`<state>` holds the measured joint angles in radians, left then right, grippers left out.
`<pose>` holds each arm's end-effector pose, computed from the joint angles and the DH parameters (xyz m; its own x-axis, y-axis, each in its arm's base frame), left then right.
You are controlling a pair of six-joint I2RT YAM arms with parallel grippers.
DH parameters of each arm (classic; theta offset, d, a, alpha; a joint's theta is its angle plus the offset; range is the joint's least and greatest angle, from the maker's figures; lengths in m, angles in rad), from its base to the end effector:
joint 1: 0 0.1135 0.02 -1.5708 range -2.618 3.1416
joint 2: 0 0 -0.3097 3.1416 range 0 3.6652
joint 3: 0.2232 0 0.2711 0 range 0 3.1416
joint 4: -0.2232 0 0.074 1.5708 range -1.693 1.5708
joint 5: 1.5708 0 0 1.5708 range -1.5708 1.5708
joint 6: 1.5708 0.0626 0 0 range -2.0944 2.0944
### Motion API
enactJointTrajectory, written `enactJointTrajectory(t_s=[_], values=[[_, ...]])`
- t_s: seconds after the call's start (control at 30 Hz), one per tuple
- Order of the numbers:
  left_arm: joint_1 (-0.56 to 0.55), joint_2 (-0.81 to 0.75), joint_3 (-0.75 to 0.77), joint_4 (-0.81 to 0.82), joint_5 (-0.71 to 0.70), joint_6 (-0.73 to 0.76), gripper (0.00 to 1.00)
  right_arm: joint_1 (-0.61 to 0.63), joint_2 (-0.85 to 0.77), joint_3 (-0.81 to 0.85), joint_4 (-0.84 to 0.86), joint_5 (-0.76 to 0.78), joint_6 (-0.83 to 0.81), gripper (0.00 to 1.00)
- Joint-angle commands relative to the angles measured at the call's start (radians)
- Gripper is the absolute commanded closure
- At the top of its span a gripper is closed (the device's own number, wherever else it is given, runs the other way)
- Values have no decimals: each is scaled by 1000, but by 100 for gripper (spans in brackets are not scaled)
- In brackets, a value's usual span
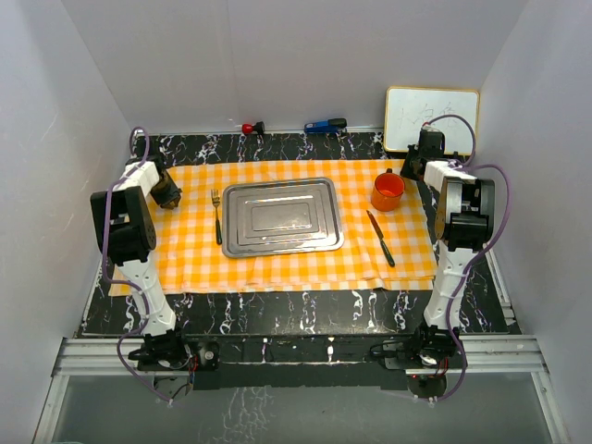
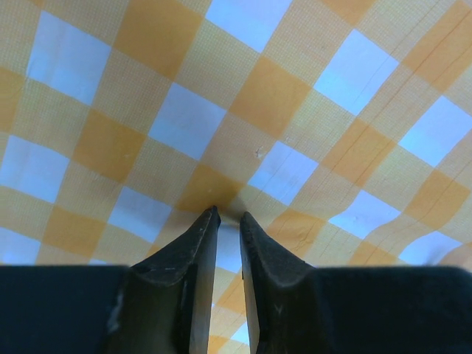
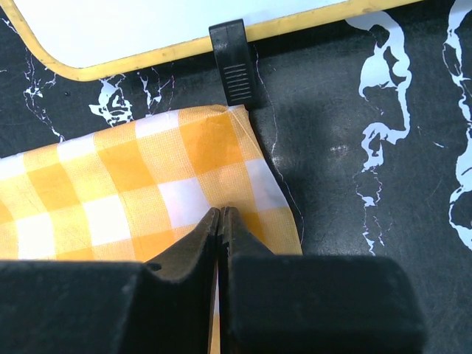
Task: Set the dinner table for one person
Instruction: Adjust the napkin at the center of the board.
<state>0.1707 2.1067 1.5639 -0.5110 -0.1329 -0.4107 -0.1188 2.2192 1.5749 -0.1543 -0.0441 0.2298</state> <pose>0.4940 0.0936 0.1763 -0.6924 -0.5209 -0.4992 -0.5556 0.8264 -0.0917 0.5462 -0.0624 0.1517 -0.6726 0.3095 -0.6722 0.2476 0.9501 0.1897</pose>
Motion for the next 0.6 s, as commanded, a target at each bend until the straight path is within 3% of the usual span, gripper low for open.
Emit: enactJointTrajectory(t_s=[0.0, 0.57], values=[[4, 39, 48, -122, -76, 36, 81, -10, 25, -49, -77, 39, -16, 100], [6, 156, 110, -59, -56, 154, 82, -9, 66, 0, -67, 1, -30, 100]])
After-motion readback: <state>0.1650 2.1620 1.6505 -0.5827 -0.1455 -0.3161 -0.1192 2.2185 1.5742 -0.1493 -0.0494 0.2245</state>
